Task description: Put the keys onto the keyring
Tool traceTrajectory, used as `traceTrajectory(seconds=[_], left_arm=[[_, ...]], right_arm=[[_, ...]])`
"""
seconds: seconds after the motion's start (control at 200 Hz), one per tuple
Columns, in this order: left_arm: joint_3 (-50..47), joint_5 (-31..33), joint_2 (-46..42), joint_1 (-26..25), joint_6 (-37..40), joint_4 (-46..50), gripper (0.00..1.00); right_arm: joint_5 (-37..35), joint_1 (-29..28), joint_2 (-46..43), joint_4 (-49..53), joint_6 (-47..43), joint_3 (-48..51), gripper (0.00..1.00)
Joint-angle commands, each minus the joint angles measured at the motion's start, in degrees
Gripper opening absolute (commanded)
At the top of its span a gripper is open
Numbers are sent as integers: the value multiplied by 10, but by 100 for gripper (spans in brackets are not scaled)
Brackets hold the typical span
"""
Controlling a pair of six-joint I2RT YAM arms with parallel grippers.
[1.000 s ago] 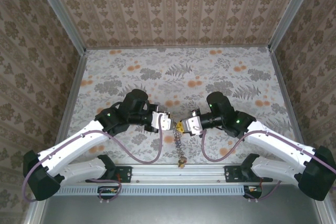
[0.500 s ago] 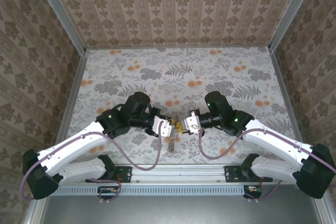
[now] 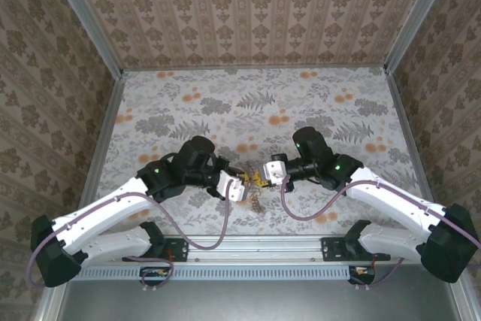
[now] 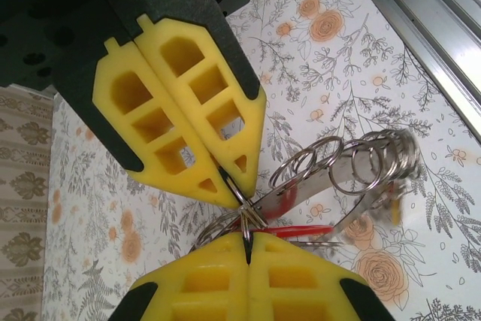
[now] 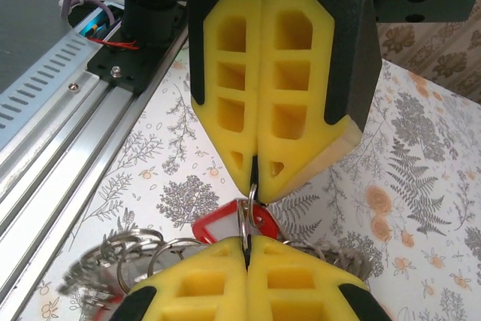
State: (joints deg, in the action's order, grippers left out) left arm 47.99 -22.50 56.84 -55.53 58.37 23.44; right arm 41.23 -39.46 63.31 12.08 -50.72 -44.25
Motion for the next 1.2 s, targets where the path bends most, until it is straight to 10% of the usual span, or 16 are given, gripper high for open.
traceTrajectory(seconds=[0.0, 1.195], left_arm=[[-7, -13, -9, -9, 16, -7, 0], [-42, -3, 13, -9, -48, -78, 0]], right_arm=[[24, 7, 5, -6, 12, -27, 0], [37, 49, -32, -161, 148, 25, 0]])
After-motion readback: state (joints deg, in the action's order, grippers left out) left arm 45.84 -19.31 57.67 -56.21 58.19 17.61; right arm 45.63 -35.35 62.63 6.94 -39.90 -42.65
